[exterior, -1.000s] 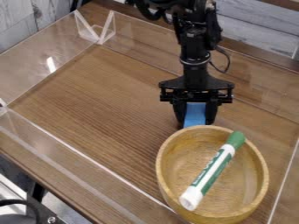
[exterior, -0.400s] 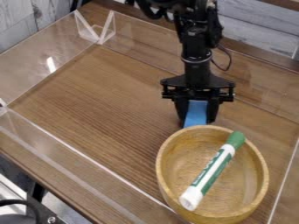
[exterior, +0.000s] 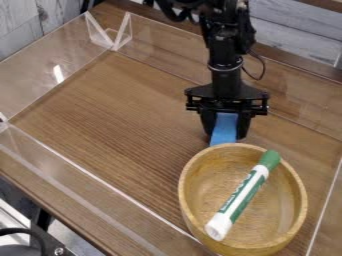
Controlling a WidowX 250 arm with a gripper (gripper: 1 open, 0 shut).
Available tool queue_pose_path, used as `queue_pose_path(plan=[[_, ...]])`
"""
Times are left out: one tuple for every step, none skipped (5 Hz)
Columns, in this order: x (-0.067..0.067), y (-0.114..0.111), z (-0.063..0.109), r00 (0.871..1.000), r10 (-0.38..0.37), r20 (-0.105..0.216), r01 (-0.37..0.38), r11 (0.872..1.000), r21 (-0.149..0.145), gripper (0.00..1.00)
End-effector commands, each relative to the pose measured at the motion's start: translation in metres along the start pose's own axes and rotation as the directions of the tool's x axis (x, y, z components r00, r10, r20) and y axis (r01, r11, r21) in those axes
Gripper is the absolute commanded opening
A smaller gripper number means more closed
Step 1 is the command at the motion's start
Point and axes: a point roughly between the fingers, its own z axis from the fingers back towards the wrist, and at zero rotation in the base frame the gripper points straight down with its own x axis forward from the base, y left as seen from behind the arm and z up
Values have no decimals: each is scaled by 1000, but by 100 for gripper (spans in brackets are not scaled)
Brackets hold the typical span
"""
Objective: Put the blue block in the brown bowl
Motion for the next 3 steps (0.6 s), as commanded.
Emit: queue_pose_path(plan=[[12,0,12,998,-17,57,17,1000,-8,0],[14,2,13,998,-24,65,25,1000,-2,0],[17,4,12,997,-33,73,33,999,4,0]])
